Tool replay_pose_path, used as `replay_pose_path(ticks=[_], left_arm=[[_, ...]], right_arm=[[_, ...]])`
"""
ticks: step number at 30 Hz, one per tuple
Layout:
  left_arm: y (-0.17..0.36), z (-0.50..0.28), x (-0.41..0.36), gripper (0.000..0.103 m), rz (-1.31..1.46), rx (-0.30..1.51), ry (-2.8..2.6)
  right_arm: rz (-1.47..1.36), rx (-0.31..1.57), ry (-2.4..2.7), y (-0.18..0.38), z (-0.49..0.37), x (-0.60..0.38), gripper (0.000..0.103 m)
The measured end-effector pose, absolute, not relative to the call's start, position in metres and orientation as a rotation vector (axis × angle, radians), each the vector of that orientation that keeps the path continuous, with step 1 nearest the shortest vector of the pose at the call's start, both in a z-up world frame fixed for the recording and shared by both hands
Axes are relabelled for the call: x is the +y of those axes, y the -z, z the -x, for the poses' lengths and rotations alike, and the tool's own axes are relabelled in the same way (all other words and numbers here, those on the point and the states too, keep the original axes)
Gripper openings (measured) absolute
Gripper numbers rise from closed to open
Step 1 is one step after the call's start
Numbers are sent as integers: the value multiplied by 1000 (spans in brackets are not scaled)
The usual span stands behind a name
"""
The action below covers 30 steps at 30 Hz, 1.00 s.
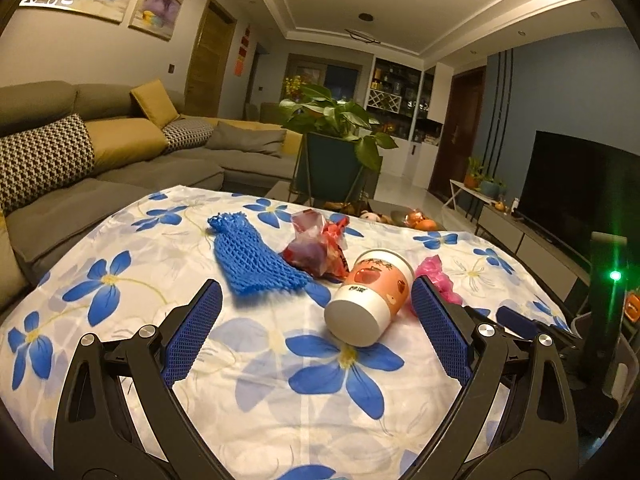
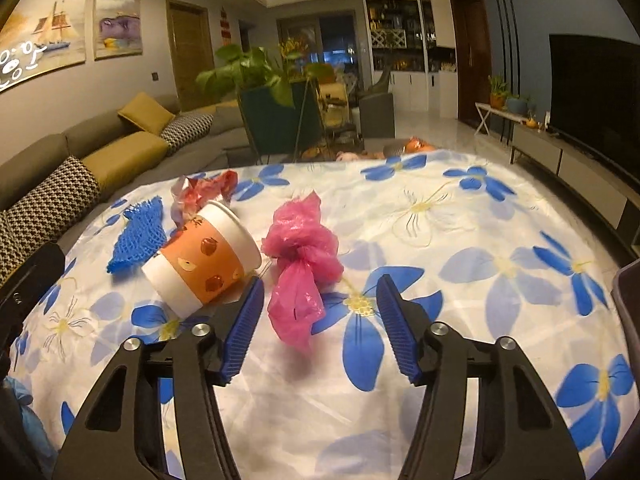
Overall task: Collect trash
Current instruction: 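Grasp the pink plastic bag with the right tool while the left tool grasps the white-and-orange cup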
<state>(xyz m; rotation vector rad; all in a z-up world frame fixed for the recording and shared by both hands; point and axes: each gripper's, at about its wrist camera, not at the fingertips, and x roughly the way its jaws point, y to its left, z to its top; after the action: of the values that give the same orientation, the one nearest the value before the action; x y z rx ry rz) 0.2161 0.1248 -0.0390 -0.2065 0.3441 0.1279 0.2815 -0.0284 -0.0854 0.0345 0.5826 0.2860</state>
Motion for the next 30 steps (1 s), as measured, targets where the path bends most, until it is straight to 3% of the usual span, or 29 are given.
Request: replay_pose_path(ticks=[5,9,18,26,28,30], left_arm=[[43,-227,126,94,206,361,-108],[49,-238,125,94,213,395,-80],[57,-272,116,93,216,486,-9],[73,-301,114,76,259,604,66],[75,-305,111,65,255,625,78],[78,-307,108,61,245,641,87]], right_arm=[[-22,645,-298,95,-294,-21,38],[-24,686,-324,101,-299,-19,11],[-97,580,-318,83,-275,-46,7],[-128,514,-319,65,-247,-77,7],[-135,505,-323,62,-243,-82,7],[-140,498,-324,59,-240,-85,7]])
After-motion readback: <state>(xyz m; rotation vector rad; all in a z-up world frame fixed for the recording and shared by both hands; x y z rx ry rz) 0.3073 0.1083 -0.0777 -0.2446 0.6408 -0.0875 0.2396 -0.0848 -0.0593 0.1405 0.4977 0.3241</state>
